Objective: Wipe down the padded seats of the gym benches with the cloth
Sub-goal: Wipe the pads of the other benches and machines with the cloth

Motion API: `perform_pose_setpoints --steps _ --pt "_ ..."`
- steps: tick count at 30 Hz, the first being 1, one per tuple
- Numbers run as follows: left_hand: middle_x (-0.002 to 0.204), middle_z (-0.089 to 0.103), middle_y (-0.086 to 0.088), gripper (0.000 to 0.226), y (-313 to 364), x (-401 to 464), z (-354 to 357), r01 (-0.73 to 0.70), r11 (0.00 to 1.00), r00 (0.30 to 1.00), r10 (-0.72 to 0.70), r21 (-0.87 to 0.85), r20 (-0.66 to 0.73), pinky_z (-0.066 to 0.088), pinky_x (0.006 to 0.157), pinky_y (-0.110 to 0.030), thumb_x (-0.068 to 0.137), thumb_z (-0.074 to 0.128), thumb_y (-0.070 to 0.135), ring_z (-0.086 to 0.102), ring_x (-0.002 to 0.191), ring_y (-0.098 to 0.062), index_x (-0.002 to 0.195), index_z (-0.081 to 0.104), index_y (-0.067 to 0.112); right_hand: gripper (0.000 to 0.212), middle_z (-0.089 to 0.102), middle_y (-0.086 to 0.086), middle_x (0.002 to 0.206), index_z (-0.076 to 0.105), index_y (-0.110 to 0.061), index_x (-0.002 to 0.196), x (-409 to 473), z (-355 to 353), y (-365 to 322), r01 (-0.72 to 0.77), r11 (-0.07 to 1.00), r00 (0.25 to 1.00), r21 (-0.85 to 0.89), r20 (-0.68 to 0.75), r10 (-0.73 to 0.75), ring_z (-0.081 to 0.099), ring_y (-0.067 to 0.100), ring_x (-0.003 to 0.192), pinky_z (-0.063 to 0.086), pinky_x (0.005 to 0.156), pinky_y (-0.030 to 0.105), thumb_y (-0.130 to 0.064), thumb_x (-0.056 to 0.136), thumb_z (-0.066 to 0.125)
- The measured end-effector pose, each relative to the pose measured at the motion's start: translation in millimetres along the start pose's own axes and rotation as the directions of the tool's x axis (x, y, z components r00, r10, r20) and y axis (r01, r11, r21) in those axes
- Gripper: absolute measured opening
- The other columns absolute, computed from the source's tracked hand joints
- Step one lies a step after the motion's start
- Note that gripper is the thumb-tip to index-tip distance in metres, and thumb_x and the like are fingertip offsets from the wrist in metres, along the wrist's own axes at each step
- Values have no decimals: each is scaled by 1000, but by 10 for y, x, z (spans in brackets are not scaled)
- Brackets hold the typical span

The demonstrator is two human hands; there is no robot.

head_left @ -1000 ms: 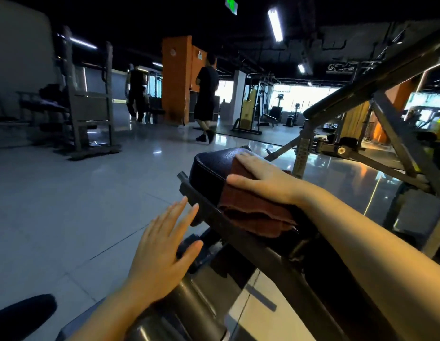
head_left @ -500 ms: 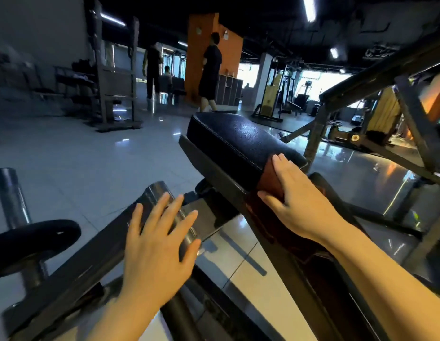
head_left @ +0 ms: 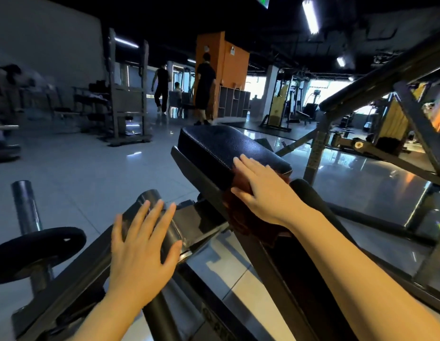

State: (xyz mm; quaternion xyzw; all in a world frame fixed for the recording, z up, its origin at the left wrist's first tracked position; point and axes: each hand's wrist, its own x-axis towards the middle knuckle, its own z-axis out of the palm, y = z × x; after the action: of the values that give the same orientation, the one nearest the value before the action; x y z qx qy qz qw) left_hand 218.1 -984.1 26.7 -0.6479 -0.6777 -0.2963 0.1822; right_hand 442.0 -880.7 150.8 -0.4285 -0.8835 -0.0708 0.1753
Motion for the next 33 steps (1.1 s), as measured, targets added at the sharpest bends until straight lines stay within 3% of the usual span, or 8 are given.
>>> perform_pose_setpoints --steps 3,5,11,16,23,27,30,33 --pt "155 29 4 76 153 -33 38 171 982 985 -173 -78 -25 2 112 -61 84 35 59 22 145 -20 152 22 29 68 1 -11 162 7 -30 156 -304 -1 60 23 999 1000 46 -11 -22 0 8 150 -3 117 22 -49 100 39" --pt "155 31 4 78 220 -36 89 186 981 981 -188 -55 -38 6 111 -64 83 35 60 24 144 -20 152 25 28 68 -4 -15 161 2 -33 155 -313 13 62 25 1000 1000 0 -4 -25 -4 5 149 -6 113 18 -51 99 36" --pt "153 37 -2 78 182 -16 130 179 984 982 -179 2 -57 12 109 -64 83 37 58 27 142 -23 153 26 25 68 4 -4 164 7 -25 156 231 96 -93 71 990 996 -119 -47 -77 5 17 151 1 119 32 -47 101 39" --pt "154 35 -5 78 153 -47 116 200 979 976 -202 -30 -75 12 112 -60 85 35 58 26 143 -25 154 18 25 65 9 -3 164 14 -25 156 218 52 -84 87 991 995 -102 -31 -90 7 16 150 -1 118 28 -46 101 41" --pt "153 35 -6 77 168 -62 96 155 987 985 -157 -33 -72 3 113 -57 84 37 55 31 141 -29 153 24 23 65 -9 -30 151 4 -43 152 -406 -87 62 -10 1000 998 -6 59 10 -7 -9 140 11 118 23 -53 96 36" --pt "153 36 -4 77 193 -65 97 115 993 991 -116 -28 -69 3 110 -61 82 38 55 29 142 -27 152 28 24 65 -8 -23 158 3 -40 153 -289 -11 -8 -11 999 999 32 41 9 -9 -2 145 0 118 21 -48 99 38" --pt "152 36 -2 78 194 -49 106 103 995 993 -104 -13 -64 1 110 -60 82 38 56 27 141 -24 152 29 24 66 -3 -9 163 6 -29 156 -49 88 -102 32 998 999 -61 -13 -33 -3 11 150 -6 117 24 -45 101 38" --pt "154 33 -1 80 181 -36 108 124 992 990 -125 -17 -61 7 110 -64 82 39 55 25 142 -23 154 24 23 69 5 -1 164 5 -20 157 247 130 -171 43 993 997 -105 -54 -49 6 17 150 0 119 27 -45 102 38"
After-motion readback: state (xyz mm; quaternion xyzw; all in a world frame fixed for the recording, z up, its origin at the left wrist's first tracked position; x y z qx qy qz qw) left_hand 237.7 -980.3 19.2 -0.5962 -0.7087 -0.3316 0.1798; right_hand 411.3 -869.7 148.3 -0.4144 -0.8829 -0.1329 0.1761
